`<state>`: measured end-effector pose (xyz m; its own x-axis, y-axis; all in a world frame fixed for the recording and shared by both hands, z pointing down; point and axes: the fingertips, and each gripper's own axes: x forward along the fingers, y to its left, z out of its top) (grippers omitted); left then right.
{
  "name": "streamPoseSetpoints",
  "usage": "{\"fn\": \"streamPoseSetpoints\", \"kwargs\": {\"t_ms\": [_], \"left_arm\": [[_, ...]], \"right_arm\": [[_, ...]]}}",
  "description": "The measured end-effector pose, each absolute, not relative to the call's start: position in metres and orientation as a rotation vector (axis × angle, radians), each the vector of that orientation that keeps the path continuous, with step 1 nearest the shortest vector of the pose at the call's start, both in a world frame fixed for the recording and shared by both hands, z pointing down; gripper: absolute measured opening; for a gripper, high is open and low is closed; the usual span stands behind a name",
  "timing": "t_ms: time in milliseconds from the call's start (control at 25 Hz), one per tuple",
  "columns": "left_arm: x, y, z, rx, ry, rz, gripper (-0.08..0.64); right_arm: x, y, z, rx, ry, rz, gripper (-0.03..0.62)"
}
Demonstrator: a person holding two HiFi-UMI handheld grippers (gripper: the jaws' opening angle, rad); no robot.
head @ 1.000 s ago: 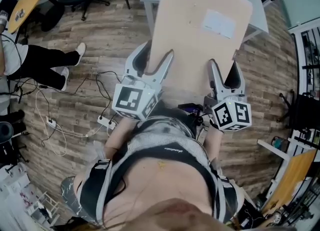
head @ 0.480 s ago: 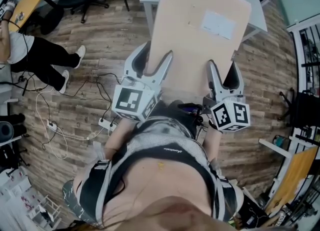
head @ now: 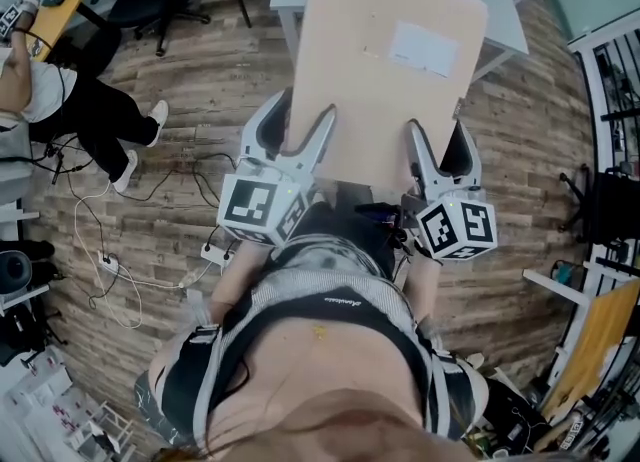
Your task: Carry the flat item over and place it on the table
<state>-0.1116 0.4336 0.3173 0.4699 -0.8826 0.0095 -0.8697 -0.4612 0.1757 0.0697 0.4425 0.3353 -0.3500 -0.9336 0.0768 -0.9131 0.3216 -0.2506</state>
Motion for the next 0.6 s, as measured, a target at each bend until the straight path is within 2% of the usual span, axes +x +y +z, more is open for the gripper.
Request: {"fn": "streamPoseSetpoints", "kwargs": {"t_ms": [600], "left_arm": [[-0.103, 0.369, 0.313, 2.538, -1.568, -0.118, 0.252]], "right_arm": [[0.079, 0.375, 0.331, -1.718, 2.503, -0.392, 0.33]]}}
